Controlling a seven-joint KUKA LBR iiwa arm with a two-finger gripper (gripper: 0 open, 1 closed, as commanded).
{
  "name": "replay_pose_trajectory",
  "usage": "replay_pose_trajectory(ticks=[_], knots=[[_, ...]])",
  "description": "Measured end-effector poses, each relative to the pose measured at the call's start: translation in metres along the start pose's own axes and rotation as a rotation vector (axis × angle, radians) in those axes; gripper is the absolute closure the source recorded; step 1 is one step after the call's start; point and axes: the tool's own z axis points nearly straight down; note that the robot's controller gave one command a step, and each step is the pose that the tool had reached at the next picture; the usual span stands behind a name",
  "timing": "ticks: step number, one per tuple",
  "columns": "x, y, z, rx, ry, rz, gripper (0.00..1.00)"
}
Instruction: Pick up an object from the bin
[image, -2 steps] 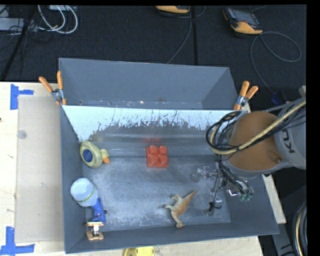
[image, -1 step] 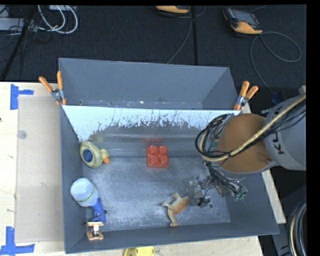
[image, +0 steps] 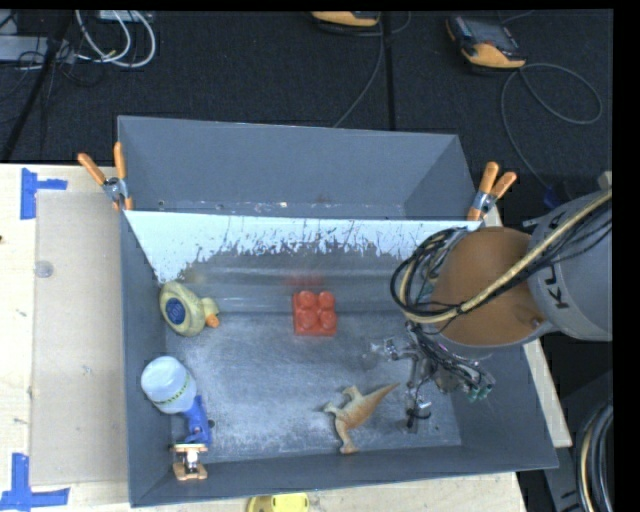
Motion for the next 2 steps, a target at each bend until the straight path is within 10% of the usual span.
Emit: replay_pose_trajectory(ticks=[2], knots=[[0.0039, 0.0096, 0.0029, 0.0, 0.001, -0.017, 0.0]])
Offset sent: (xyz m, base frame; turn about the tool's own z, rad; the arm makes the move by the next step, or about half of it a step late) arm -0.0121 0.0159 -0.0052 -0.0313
